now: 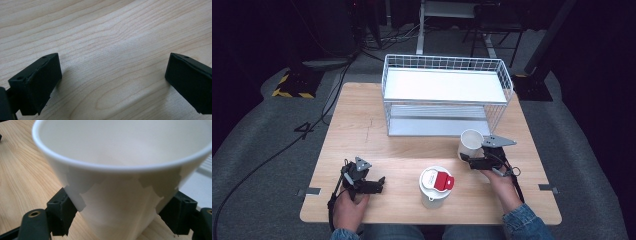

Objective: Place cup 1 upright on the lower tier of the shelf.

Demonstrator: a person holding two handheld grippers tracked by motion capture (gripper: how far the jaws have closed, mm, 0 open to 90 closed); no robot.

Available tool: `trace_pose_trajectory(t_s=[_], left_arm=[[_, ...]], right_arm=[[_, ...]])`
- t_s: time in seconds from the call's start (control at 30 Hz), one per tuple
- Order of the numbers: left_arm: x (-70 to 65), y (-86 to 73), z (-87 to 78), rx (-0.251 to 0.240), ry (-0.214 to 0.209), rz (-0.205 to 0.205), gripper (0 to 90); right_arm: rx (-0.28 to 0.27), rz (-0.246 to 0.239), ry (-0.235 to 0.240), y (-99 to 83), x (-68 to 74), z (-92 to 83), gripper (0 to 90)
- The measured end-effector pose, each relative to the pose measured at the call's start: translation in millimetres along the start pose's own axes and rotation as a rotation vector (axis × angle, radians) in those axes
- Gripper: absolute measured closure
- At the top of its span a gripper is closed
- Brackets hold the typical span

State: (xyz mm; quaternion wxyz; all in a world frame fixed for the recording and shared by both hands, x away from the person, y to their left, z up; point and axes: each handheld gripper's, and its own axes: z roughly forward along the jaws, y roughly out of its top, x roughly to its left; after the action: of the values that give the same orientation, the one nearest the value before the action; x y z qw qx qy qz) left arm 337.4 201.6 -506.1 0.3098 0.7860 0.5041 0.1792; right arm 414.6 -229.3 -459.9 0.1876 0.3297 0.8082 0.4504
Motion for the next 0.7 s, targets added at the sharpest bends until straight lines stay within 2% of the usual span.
trace_pose_trajectory(t_s=[0.2, 0.7], left_arm=[[0.0, 0.0, 0.0, 0.000, 0.000, 0.000, 1.2], [0.0, 0.0, 0.0, 0.000, 0.000, 0.000, 1.2]], right_arm=[[-0.001, -0.021, -0.004, 13.2, -2.4, 1.6, 23.4], [-0.012, -0.008, 0.006, 38.0, -11.6, 15.5, 23.4]])
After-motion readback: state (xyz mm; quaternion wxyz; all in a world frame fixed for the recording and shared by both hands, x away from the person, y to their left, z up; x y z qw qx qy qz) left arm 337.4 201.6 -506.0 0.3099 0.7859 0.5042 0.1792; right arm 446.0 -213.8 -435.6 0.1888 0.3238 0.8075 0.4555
